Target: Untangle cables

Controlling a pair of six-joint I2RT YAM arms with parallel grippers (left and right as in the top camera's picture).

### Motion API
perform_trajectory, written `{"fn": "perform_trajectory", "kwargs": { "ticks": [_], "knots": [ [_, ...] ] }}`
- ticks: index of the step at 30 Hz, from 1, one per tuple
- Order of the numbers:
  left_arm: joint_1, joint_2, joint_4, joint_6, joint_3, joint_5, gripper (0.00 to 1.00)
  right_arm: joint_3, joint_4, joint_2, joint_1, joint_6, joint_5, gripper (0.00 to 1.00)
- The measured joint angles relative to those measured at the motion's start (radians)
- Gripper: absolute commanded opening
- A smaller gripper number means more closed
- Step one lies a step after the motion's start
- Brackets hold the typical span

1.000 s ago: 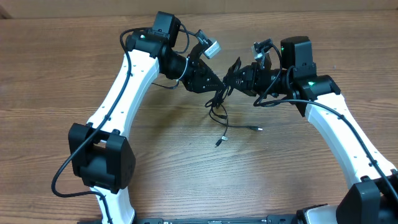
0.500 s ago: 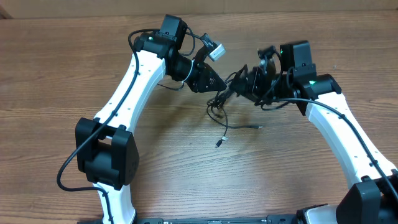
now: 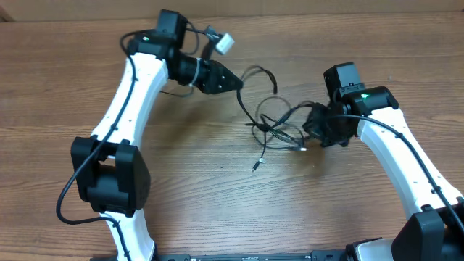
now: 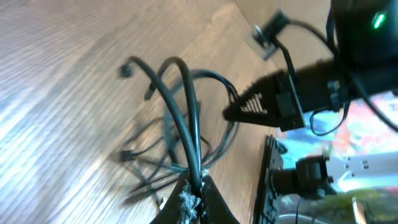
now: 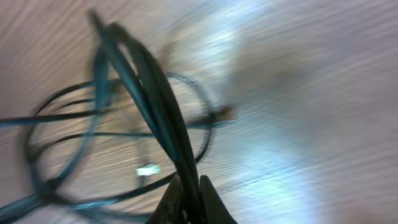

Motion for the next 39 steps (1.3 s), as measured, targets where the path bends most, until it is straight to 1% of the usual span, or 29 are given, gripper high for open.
{"fn": "perform_trajectory", "kwargs": {
  "ticks": [2, 4, 5, 8, 10, 11, 14, 16, 17, 19, 21, 24, 25, 26, 27, 28, 29, 31, 34, 36, 39],
  "knots": [
    [0.022, -0.002, -0.001, -0.032, 0.016, -0.003, 0.04, 0.000, -0.014, 0.000, -0.013, 0.008, 0.051, 0.04],
    [0.065, -0.026, -0.005, -0.117, 0.051, -0.080, 0.04, 0.000, -0.013, 0.000, -0.034, 0.021, 0.092, 0.04],
    [0.074, -0.043, -0.018, -0.159, 0.055, -0.142, 0.04, 0.000, -0.006, 0.000, -0.040, 0.023, 0.096, 0.04],
    [0.086, -0.118, -0.106, -0.286, 0.064, -0.408, 0.04, 0.000, 0.025, 0.000, -0.045, 0.029, 0.087, 0.04],
    [0.082, -0.162, -0.170, -0.351, 0.072, -0.553, 0.04, 0.000, 0.073, 0.000, -0.045, 0.004, 0.041, 0.04],
    [0.076, -0.175, -0.205, -0.382, 0.077, -0.612, 0.04, 0.000, 0.117, 0.000, -0.045, -0.034, -0.020, 0.04],
    [0.061, -0.176, -0.290, -0.415, 0.079, -0.684, 0.05, 0.001, 0.217, 0.000, -0.045, -0.117, -0.197, 0.04],
    [0.045, -0.175, -0.341, -0.416, 0.079, -0.719, 0.14, 0.022, 0.258, 0.000, -0.045, -0.165, -0.341, 0.04],
    [0.035, -0.175, -0.346, -0.406, 0.079, -0.729, 0.25, 0.047, 0.276, 0.002, -0.045, -0.183, -0.418, 0.04],
    [0.022, -0.175, -0.334, -0.376, 0.079, -0.739, 0.28, 0.124, 0.290, 0.006, -0.045, -0.201, -0.525, 0.04],
    [0.011, -0.175, -0.288, -0.343, 0.080, -0.742, 0.31, 0.193, 0.265, 0.007, -0.045, -0.201, -0.573, 0.04],
    [0.011, -0.174, -0.270, -0.299, 0.114, -0.735, 0.33, 0.301, 0.235, 0.007, -0.045, -0.200, -0.626, 0.04],
    [0.011, -0.173, -0.268, -0.284, 0.142, -0.724, 0.35, 0.330, 0.227, 0.007, -0.045, -0.200, -0.635, 0.04],
    [0.013, -0.173, -0.267, -0.270, 0.169, -0.711, 0.42, 0.363, 0.212, 0.007, -0.045, -0.195, -0.645, 0.04],
    [0.013, -0.173, -0.266, -0.255, 0.208, -0.686, 0.47, 0.399, 0.192, 0.007, -0.045, -0.190, -0.655, 0.04],
    [0.014, -0.173, -0.261, -0.239, 0.250, -0.655, 0.47, 0.420, 0.185, 0.007, -0.045, -0.185, -0.658, 0.04],
    [0.014, -0.174, -0.248, -0.229, 0.285, -0.610, 0.54, 0.451, 0.160, 0.007, -0.045, -0.174, -0.663, 0.04],
    [0.013, -0.174, -0.215, -0.211, 0.314, -0.537, 0.58, 0.498, 0.119, 0.007, -0.045, -0.158, -0.666, 0.04],
    [0.003, -0.174, -0.181, -0.203, 0.314, -0.444, 0.56, 0.554, 0.068, 0.007, -0.045, -0.150, -0.671, 0.04],
    [-0.014, -0.172, -0.180, -0.198, 0.314, -0.406, 0.56, 0.595, 0.022, 0.007, -0.045, -0.153, -0.667, 0.04],
    [-0.060, -0.164, -0.195, -0.176, 0.313, -0.379, 0.59, 0.623, -0.037, 0.007, -0.045, -0.157, -0.619, 0.04]
  ]
}}
